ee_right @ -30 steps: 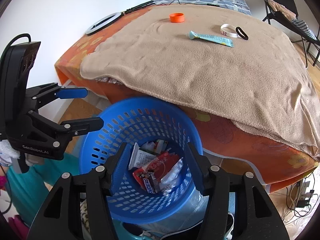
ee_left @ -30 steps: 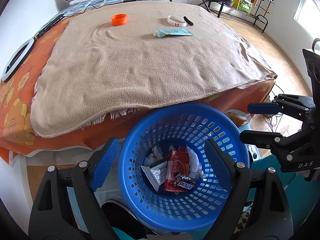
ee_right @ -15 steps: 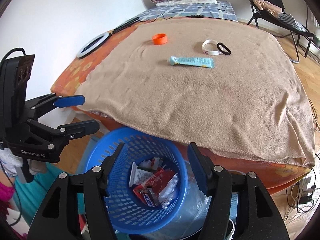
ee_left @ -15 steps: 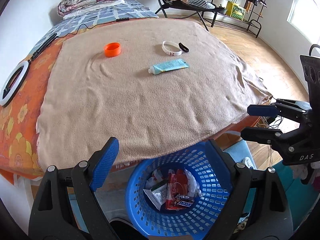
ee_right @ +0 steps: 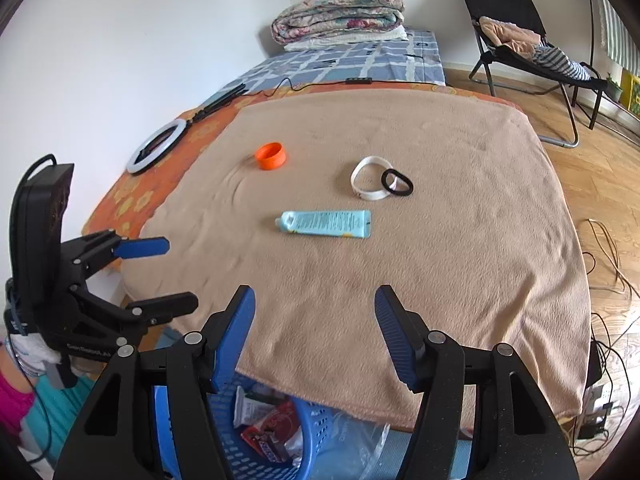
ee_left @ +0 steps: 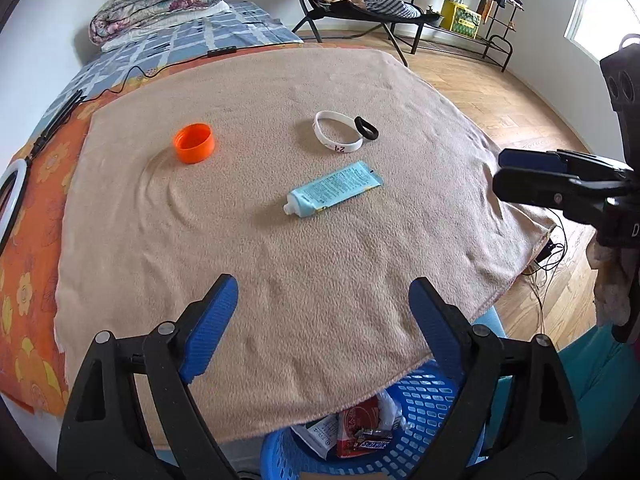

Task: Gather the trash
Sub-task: 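Move both tools back over the blanket toward the blue tube and hair tie, then grasp the light-blue tube with the left tool while the right tool grasps the black hair tie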

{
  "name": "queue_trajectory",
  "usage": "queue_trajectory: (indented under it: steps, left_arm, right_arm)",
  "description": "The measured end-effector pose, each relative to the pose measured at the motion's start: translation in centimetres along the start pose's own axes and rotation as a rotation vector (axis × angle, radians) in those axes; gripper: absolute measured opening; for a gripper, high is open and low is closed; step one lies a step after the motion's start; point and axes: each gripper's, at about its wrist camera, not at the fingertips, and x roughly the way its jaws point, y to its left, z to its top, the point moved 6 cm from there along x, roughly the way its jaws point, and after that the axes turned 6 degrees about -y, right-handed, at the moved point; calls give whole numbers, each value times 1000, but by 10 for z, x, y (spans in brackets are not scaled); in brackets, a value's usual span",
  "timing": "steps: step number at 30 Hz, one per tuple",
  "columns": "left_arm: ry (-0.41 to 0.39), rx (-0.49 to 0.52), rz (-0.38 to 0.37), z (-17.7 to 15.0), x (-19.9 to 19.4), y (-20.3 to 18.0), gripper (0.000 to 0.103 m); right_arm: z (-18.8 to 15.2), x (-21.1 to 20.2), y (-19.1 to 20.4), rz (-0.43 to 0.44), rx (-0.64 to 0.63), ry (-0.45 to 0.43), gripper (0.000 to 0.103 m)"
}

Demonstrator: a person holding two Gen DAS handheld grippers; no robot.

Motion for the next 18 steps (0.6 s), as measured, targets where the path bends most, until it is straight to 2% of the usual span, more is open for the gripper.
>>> queue_trajectory:
  steps: [8, 18]
  left_arm:
    - [22, 70, 4, 30, 46, -3, 89]
    - [48, 95, 5, 52, 92, 1, 86]
  right_arm:
    - [45, 35, -33, 23, 79, -18, 62]
    - [72, 95, -76, 24, 215, 24, 62]
